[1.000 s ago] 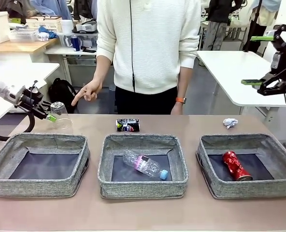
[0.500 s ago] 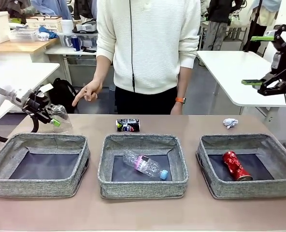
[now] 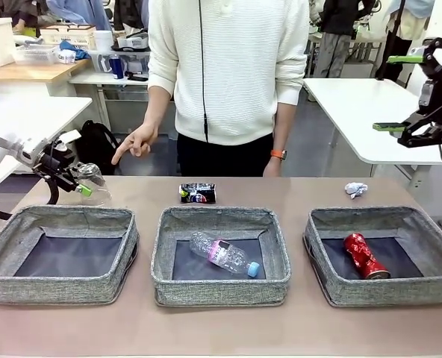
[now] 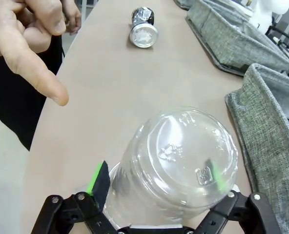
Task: Sort the waste into the appropriate baskets.
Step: Pick up the waste item pointed out by the person.
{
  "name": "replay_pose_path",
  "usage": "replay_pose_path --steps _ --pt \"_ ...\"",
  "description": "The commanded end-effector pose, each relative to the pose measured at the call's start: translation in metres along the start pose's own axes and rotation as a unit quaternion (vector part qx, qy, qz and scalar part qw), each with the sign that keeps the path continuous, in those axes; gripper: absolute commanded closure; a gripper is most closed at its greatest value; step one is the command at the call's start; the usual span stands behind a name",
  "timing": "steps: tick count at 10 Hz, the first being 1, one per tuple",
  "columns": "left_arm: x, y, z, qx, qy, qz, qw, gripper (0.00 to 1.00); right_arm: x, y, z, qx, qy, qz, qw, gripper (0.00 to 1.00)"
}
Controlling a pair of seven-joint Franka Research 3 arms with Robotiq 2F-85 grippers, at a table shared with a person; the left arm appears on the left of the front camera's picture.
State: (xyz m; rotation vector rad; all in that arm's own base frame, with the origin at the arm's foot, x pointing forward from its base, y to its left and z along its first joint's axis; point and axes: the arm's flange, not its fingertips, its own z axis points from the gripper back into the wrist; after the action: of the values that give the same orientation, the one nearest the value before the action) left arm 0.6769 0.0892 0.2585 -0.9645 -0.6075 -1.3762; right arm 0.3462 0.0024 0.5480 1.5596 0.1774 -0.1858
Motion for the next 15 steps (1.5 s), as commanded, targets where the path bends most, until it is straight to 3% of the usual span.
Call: replay_pose_path --steps 1,2,3,4,5,6,7,8,9,15 --pt "0.002 0.0 0.0 0.001 -0.015 -0.017 1.0 0.19 -0.001 0.002 0.0 0.001 0.001 0.006 1.0 0.0" --pt "0.002 0.0 0.0 0.001 -0.016 -0.017 1.0 0.37 -0.001 0.002 0.0 0.001 0.001 0.006 1.0 0.0" --pt "0.002 0.0 0.001 -0.001 -0.017 -0.017 1.0 0.21 -0.001 0.002 0.0 0.001 0.001 0.006 1.0 0.0" --pt "0.002 0.0 0.001 0.0 -0.017 -0.02 1.0 0.56 -0.001 0.002 0.0 0.001 0.001 0.006 1.0 0.0" --pt "0.003 0.0 0.002 0.002 -0.019 -0.022 1.0 0.4 -0.001 0.002 0.0 0.001 0.001 0.006 1.0 0.0" --pt "0.003 -0.001 0.004 0.004 -0.021 -0.024 0.999 0.75 -0.001 0.002 0.0 0.001 0.001 0.006 1.0 0.0" --pt "0.004 -0.001 0.005 0.008 -0.024 -0.026 0.999 0.58 -0.001 0.002 0.0 0.001 0.001 0.006 1.0 0.0" --pt "0.004 -0.001 0.007 0.014 -0.023 -0.026 0.999 0.94 -0.001 0.002 0.0 0.001 0.001 0.006 1.0 0.0" --pt "0.005 -0.002 0.01 0.026 -0.021 -0.027 0.999 0.66 -0.001 0.002 0.0 0.001 0.001 0.006 1.0 0.0" --pt "0.022 -0.015 0.045 0.093 -0.017 -0.037 0.995 0.66 -0.001 0.002 0.0 0.001 0.001 0.006 1.0 0.0"
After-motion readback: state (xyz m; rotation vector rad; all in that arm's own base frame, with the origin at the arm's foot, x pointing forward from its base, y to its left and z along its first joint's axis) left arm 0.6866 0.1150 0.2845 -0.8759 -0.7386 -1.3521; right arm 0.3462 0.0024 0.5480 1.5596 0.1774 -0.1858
